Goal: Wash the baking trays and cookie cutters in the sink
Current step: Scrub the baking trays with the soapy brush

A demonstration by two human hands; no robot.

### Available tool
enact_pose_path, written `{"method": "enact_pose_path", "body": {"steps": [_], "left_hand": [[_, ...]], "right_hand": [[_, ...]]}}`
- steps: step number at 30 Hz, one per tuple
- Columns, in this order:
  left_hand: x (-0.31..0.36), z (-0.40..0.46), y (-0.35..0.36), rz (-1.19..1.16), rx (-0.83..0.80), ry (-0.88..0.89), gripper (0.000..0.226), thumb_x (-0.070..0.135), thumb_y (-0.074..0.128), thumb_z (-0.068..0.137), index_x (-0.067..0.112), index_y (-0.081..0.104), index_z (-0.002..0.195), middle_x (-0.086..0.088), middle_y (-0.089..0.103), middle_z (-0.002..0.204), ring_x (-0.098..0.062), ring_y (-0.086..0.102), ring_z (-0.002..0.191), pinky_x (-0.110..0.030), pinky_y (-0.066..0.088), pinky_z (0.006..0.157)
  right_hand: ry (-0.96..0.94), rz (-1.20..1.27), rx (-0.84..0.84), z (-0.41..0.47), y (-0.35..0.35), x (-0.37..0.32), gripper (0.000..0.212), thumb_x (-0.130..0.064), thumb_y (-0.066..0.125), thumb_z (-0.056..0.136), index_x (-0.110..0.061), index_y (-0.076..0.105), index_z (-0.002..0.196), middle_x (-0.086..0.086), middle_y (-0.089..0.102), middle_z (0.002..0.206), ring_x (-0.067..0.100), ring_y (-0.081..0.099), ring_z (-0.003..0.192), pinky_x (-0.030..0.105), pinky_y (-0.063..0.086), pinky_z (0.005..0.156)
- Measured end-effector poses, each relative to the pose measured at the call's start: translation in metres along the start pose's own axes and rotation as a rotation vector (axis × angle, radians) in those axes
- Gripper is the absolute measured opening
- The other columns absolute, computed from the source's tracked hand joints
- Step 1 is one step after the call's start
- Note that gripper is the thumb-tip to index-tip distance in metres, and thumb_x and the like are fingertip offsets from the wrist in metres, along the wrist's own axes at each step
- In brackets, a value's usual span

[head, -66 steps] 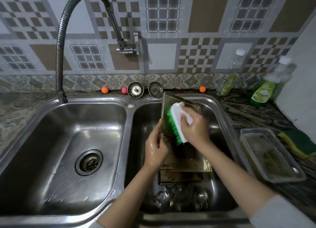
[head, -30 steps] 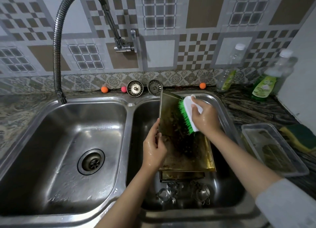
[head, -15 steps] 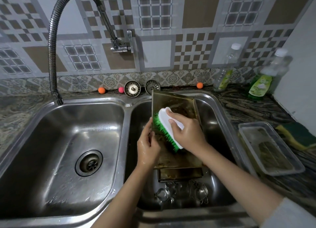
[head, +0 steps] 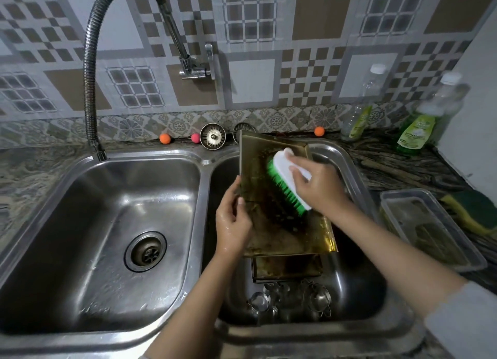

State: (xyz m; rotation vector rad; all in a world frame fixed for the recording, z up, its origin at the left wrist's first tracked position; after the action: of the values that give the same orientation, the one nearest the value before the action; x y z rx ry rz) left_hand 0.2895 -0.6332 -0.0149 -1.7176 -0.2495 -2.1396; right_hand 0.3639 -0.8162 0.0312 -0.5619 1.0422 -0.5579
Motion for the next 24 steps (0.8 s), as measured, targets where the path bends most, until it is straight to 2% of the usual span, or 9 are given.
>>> {"method": "enact_pose_path", "body": {"steps": [2, 4, 7, 9, 13, 17, 19, 21, 24], "left_hand": [[0.006, -0.002, 0.009, -0.016, -0.008, 0.012, 0.042, -0.004, 0.043, 0.095, 0.009, 0.052, 0.134, 0.011, 0.053, 0.13, 0.002, 0.046, 0.126, -0.011, 0.036, 0.104], [0.005, 0.001, 0.014, -0.049, 0.007, -0.005, 0.042, -0.005, 0.042, 0.095, 0.009, 0.052, 0.133, 0.005, 0.055, 0.133, -0.003, 0.048, 0.126, -0.018, 0.038, 0.106], [-0.005, 0.008, 0.003, -0.104, 0.068, -0.078, 0.044, -0.003, 0.042, 0.096, 0.012, 0.05, 0.136, 0.0, 0.055, 0.136, -0.002, 0.052, 0.122, -0.021, 0.043, 0.103], [-0.006, 0.007, -0.002, -0.101, 0.091, -0.081, 0.044, -0.002, 0.041, 0.097, 0.014, 0.049, 0.137, 0.003, 0.054, 0.136, 0.001, 0.051, 0.122, -0.02, 0.043, 0.102], [0.002, -0.012, 0.014, -0.095, 0.061, -0.029, 0.044, -0.002, 0.042, 0.095, 0.012, 0.049, 0.136, 0.003, 0.053, 0.136, 0.001, 0.047, 0.126, -0.017, 0.038, 0.105], [0.007, -0.014, 0.015, -0.11, 0.084, -0.011, 0.043, -0.002, 0.042, 0.094, 0.013, 0.05, 0.133, 0.004, 0.054, 0.133, 0.009, 0.048, 0.121, -0.013, 0.038, 0.103], [0.005, -0.002, 0.003, -0.14, 0.119, -0.037, 0.044, -0.005, 0.041, 0.095, 0.016, 0.049, 0.133, 0.013, 0.057, 0.124, 0.013, 0.053, 0.111, -0.013, 0.045, 0.094], [0.001, 0.005, -0.006, -0.142, 0.132, -0.045, 0.043, -0.004, 0.041, 0.096, 0.013, 0.049, 0.135, 0.021, 0.056, 0.118, 0.02, 0.053, 0.104, -0.005, 0.044, 0.084], [0.001, -0.007, 0.001, -0.091, 0.099, -0.035, 0.045, -0.005, 0.043, 0.095, 0.012, 0.049, 0.136, 0.01, 0.053, 0.131, 0.016, 0.047, 0.117, -0.008, 0.04, 0.097]], "right_hand": [[0.042, 0.033, 0.06, 0.007, -0.001, -0.004, 0.036, -0.02, 0.055, 0.093, -0.023, 0.058, 0.129, 0.009, 0.074, 0.094, 0.019, 0.063, 0.057, 0.028, 0.049, 0.051], [0.011, 0.127, 0.013, -0.007, 0.013, -0.031, 0.037, -0.018, 0.055, 0.092, -0.021, 0.059, 0.129, 0.005, 0.07, 0.112, 0.018, 0.069, 0.084, 0.025, 0.054, 0.072], [-0.049, 0.207, -0.091, -0.047, 0.028, -0.056, 0.038, -0.02, 0.054, 0.093, -0.027, 0.056, 0.131, -0.004, 0.065, 0.122, 0.012, 0.063, 0.106, 0.027, 0.053, 0.088], [-0.05, 0.233, -0.107, -0.06, 0.025, -0.054, 0.037, -0.021, 0.054, 0.094, -0.027, 0.056, 0.131, -0.007, 0.065, 0.121, 0.011, 0.063, 0.106, 0.027, 0.053, 0.087], [-0.033, 0.099, 0.017, -0.027, 0.019, -0.051, 0.037, -0.02, 0.053, 0.094, -0.022, 0.057, 0.13, 0.006, 0.07, 0.112, 0.019, 0.068, 0.095, 0.033, 0.057, 0.076], [0.05, 0.135, 0.06, -0.011, 0.021, -0.054, 0.036, -0.02, 0.053, 0.093, -0.022, 0.059, 0.128, 0.004, 0.066, 0.121, 0.017, 0.062, 0.109, 0.019, 0.049, 0.086], [0.032, 0.147, 0.021, -0.041, 0.029, -0.064, 0.035, -0.023, 0.054, 0.093, -0.025, 0.059, 0.128, 0.004, 0.069, 0.114, 0.017, 0.064, 0.102, 0.023, 0.051, 0.081], [-0.01, 0.2, 0.012, -0.068, 0.03, -0.074, 0.035, -0.023, 0.055, 0.093, -0.024, 0.059, 0.128, 0.004, 0.071, 0.108, 0.017, 0.067, 0.096, 0.027, 0.054, 0.077], [0.051, 0.171, 0.041, -0.038, 0.029, -0.06, 0.035, -0.021, 0.054, 0.093, -0.022, 0.06, 0.128, 0.006, 0.07, 0.112, 0.02, 0.066, 0.1, 0.031, 0.055, 0.082]]}}
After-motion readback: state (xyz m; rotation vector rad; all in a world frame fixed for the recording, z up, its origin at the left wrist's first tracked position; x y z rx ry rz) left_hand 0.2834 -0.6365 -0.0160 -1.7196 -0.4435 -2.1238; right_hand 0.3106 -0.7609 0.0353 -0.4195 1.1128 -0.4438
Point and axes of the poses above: each hand's wrist, its own z-axis towards the middle knuckle, its own y-axis out of the palm, x = y × z, the point moved 7 cm from there along z, towards the middle knuckle
